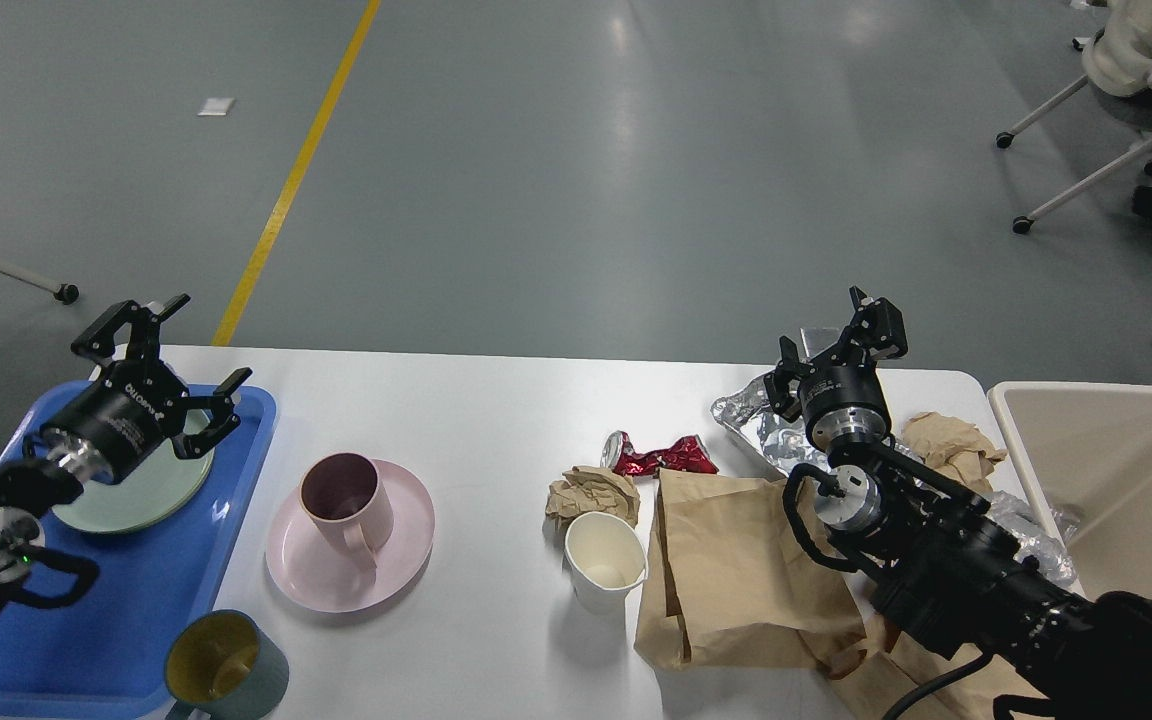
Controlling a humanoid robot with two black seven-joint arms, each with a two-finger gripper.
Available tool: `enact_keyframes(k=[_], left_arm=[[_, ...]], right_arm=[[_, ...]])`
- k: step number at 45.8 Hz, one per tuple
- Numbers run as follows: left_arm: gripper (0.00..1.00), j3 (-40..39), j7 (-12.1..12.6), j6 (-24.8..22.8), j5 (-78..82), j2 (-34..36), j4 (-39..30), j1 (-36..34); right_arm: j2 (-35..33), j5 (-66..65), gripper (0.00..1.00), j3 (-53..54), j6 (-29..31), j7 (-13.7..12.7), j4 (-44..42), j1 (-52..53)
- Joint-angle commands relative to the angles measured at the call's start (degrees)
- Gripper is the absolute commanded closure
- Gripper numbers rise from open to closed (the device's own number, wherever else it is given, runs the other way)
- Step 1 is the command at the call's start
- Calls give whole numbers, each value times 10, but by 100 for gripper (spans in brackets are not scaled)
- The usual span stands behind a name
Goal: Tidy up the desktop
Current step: 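Raise the left gripper off the blue tray and swing it outward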
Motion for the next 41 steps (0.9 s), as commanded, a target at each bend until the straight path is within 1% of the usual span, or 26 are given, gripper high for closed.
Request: enact_keyframes(k=[1,5,8,13,17,21,24,27,30,34,36,37,41], left_arm=[[3,181,-2,-14,-1,60,0,-110],[3,309,0,-25,0,99,-1,-199],[3,438,1,-54,0,115,-5,-286],[3,646,0,-79,0,108,-5,-430],[3,793,0,-87,1,73,-6,-541],[3,891,8,-95,2,17,-8,-608],[3,969,2,-99,1,-15,-12,-644],[3,1036,-1,-128,1,-47,-34,-689],[3,1073,1,-157,0,-82,-47,-735],[3,1114,2,-183,-1,-118,-70,-780],[3,1140,2,-186,-2,-142,-91,-813],[3,1171,4,-190,-3,-178,-123,-865],[3,1205,2,-191,-6,-211,-212,-942]], right_arm=[[0,0,0,0,0,0,0,0],[0,0,0,0,0,0,0,0],[0,0,0,0,0,0,0,0],[0,0,0,0,0,0,1,0],[0,0,0,0,0,0,1,0],[0,0,0,0,0,0,1,0],[0,0,0,0,0,0,1,0],[0,0,0,0,0,0,1,0],[0,0,0,0,0,0,1,0],[0,0,0,0,0,0,1,0],[0,0,0,0,0,0,1,0],[0,0,0,0,0,0,1,0],[0,0,0,0,0,0,1,0]])
